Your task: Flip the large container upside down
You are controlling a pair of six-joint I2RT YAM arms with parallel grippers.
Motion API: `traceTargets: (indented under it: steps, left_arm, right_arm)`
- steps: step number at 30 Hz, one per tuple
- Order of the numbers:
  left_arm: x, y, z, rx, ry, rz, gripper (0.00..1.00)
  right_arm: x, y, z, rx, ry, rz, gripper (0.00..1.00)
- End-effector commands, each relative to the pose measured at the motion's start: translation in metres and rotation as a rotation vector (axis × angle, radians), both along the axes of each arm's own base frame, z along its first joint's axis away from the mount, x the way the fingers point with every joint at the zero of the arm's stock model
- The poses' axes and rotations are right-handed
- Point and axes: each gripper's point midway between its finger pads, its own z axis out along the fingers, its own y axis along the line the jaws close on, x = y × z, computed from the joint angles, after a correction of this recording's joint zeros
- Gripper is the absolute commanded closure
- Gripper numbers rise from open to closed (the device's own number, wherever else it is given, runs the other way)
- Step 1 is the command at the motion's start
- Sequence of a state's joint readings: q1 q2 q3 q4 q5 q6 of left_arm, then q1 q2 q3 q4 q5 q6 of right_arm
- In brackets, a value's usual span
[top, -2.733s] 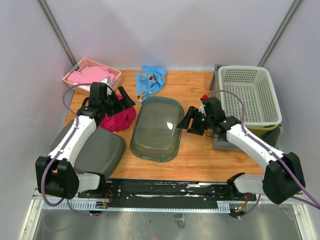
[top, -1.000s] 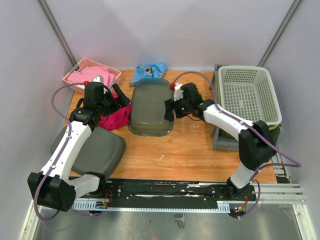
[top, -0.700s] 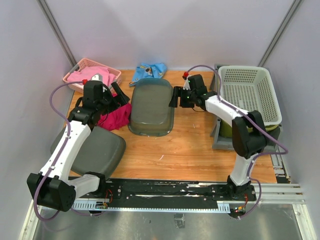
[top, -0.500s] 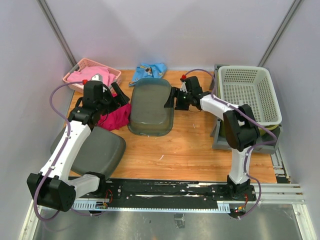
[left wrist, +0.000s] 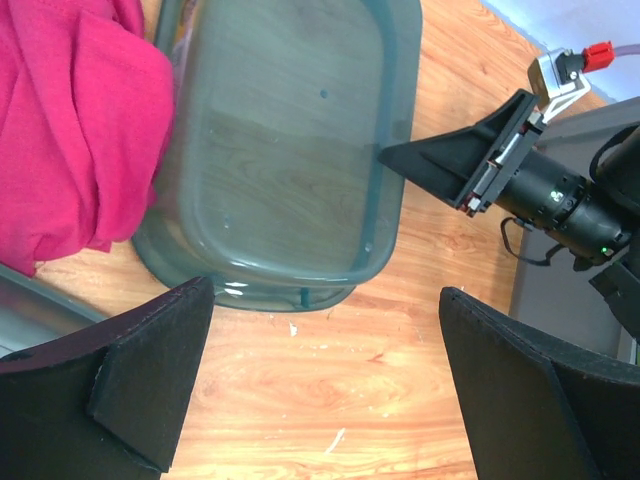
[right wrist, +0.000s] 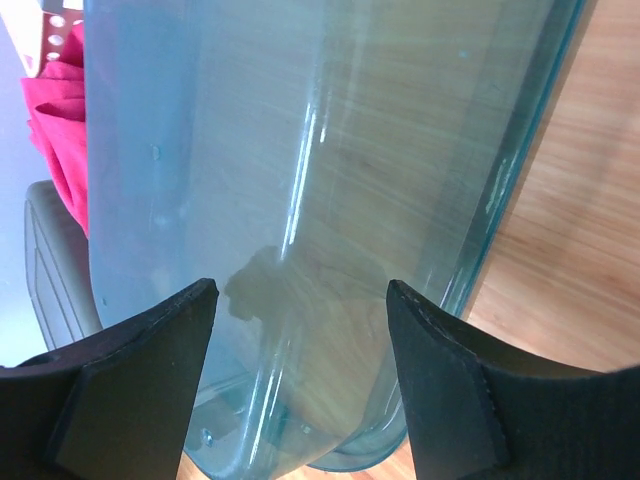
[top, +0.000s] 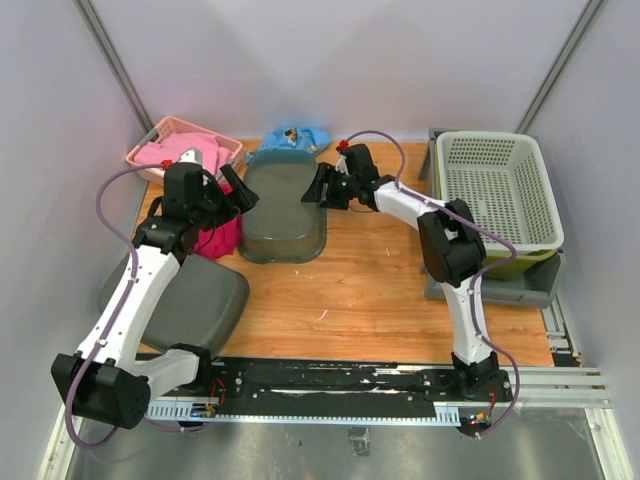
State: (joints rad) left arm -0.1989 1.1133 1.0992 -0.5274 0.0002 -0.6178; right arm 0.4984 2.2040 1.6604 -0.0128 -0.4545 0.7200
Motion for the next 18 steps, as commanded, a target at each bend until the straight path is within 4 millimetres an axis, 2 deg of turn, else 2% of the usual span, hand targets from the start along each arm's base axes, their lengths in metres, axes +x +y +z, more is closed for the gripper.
traceTargets:
  steps: [1, 7, 11, 13, 15, 18]
  left_arm:
    - [-0.005, -0.002, 0.003, -0.014, -0.008, -0.005, 0.01]
    - [-0.006, -0.006, 0.003, -0.030, -0.012, -0.023, 0.01]
    - [-0.007, -0.009, 0.005, -0.041, -0.020, -0.041, 0.01]
    - [-0.007, -0.010, 0.008, -0.039, -0.028, -0.046, 0.01]
    - [-0.009, -0.010, 0.010, -0.036, -0.036, -0.054, 0.01]
    - [-0.009, -0.014, 0.014, -0.038, -0.053, -0.079, 0.01]
  right_arm:
    - [-0.008, 0.042, 0.018, 0.084, -0.018, 0.094, 0.30]
    - [-0.003, 0.066, 0.033, 0.159, -0.036, 0.109, 0.30]
    - [-0.001, 0.071, 0.040, 0.175, -0.034, 0.108, 0.31]
    - [-0.002, 0.063, 0.044, 0.147, -0.049, 0.098, 0.31]
    - [-0.002, 0.045, 0.048, 0.108, -0.068, 0.058, 0.29]
    - [-0.004, 0.001, 0.059, 0.033, -0.096, -0.024, 0.27]
